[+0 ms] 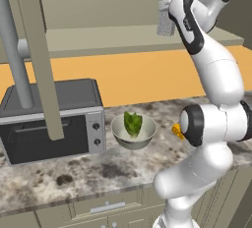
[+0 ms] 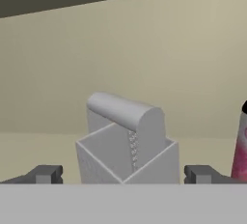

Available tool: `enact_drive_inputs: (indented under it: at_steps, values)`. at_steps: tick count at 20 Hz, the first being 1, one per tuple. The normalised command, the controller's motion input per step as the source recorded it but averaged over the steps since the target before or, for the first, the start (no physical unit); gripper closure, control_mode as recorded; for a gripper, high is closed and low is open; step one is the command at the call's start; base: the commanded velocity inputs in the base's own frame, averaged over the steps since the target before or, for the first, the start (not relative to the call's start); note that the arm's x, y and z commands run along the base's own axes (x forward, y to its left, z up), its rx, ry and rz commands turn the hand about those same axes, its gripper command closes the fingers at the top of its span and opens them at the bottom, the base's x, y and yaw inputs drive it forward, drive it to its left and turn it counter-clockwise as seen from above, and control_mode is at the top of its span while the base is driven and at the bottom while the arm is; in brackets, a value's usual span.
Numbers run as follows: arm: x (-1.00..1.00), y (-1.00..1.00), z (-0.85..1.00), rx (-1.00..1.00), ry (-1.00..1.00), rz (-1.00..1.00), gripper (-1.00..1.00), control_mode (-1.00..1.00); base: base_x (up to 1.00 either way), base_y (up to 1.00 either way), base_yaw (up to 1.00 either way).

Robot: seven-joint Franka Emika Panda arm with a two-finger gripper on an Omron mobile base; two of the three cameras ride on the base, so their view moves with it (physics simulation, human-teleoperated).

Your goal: Pick the cheese from the fridge and the cheese grater from the cabinet and place them next to the salad bowl.

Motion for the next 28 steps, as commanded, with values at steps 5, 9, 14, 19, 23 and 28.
enact_drive_inputs:
  at_steps: [5,9,14,19,23,28]
  values:
    - [0.16,-0.1,0.0,0.0,0.0,0.0,-1.0,-1.0,0.0,0.0,0.0]
    - [0.27,-0.03,0.0,0.0,0.0,0.02,-1.0,-1.0,0.0,0.0,0.0]
    - [0.31,0.0,0.0,0.0,0.0,0.07,-1.0,-1.0,0.0,0.0,0.0]
    - [0.16,0.0,0.0,0.0,0.0,0.09,-1.0,-1.0,0.0,0.0,0.0]
    - [0.1,0.0,0.0,0.0,0.0,0.08,-1.0,-1.0,0.0,0.0,0.0]
    - [0.01,0.02,-0.08,0.0,0.0,0.08,1.0,-1.0,0.0,0.0,0.0]
